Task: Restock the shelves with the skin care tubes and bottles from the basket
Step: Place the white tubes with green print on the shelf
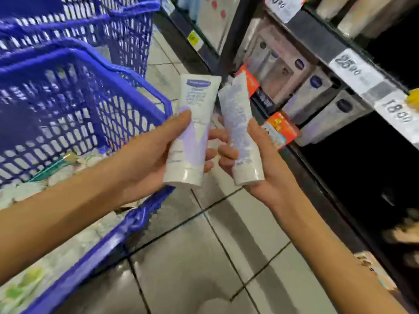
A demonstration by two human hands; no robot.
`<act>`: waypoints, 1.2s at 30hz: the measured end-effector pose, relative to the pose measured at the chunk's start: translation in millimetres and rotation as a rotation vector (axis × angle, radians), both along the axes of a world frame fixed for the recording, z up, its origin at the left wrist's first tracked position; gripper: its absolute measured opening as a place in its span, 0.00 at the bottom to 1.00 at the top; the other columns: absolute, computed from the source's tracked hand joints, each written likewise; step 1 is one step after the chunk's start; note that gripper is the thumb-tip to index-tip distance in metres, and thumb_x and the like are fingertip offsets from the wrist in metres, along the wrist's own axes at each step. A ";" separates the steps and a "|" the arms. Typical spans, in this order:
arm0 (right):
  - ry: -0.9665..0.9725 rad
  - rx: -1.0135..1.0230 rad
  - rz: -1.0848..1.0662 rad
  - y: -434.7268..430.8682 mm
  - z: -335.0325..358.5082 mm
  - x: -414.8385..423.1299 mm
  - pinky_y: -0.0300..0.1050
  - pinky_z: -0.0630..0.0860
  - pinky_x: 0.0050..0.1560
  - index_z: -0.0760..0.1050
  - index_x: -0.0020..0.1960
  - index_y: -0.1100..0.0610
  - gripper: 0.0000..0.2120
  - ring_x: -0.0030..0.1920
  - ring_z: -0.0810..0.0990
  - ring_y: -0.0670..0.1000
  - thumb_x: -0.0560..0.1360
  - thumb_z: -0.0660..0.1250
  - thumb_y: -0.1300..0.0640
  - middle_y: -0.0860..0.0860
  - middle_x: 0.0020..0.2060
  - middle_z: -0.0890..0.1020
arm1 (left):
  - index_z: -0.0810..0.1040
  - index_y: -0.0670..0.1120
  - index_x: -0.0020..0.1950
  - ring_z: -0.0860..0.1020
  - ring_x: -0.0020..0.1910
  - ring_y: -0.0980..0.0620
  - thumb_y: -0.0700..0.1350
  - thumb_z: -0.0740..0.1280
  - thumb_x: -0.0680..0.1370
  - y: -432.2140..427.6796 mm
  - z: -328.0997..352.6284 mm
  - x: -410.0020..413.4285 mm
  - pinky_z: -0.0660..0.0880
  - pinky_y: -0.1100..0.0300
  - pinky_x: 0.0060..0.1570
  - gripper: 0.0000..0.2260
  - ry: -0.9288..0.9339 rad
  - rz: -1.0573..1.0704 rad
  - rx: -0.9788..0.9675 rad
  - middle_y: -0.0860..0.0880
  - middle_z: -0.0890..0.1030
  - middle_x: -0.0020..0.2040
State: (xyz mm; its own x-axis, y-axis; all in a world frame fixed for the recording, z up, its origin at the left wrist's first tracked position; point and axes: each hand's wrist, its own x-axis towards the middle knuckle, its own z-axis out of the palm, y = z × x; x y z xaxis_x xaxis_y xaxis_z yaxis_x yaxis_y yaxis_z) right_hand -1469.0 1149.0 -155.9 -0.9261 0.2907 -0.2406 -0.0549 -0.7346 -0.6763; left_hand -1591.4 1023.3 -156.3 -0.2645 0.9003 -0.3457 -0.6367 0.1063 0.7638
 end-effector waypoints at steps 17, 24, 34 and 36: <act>-0.254 0.460 -0.354 76.5 -55.9 90.5 0.51 0.74 0.58 0.59 0.72 0.58 0.26 0.55 0.75 0.55 0.76 0.61 0.66 0.54 0.58 0.74 | 0.77 0.48 0.54 0.83 0.41 0.50 0.47 0.64 0.71 79.0 18.2 62.9 0.81 0.54 0.42 0.12 0.159 -0.125 -0.030 0.46 0.83 0.49; -0.373 0.400 -0.488 70.9 -91.8 119.2 0.46 0.81 0.47 0.65 0.65 0.45 0.23 0.51 0.82 0.46 0.71 0.64 0.46 0.44 0.55 0.81 | 0.69 0.47 0.69 0.82 0.48 0.53 0.50 0.59 0.75 107.4 -30.9 131.1 0.79 0.61 0.44 0.22 -0.024 -0.134 0.085 0.49 0.81 0.55; -0.421 0.520 -0.791 106.0 -72.2 153.4 0.46 0.78 0.56 0.66 0.63 0.56 0.16 0.50 0.81 0.47 0.77 0.59 0.65 0.50 0.55 0.78 | 0.74 0.55 0.59 0.82 0.46 0.54 0.56 0.56 0.72 96.5 -72.3 112.2 0.79 0.63 0.41 0.18 0.080 -0.032 0.095 0.55 0.83 0.49; -0.503 0.635 -0.926 132.5 -68.3 151.5 0.52 0.74 0.62 0.66 0.62 0.55 0.15 0.55 0.79 0.51 0.77 0.61 0.65 0.53 0.57 0.77 | 0.73 0.56 0.60 0.82 0.45 0.57 0.56 0.55 0.72 87.4 -79.3 108.4 0.78 0.66 0.40 0.18 0.097 -0.011 0.073 0.57 0.83 0.49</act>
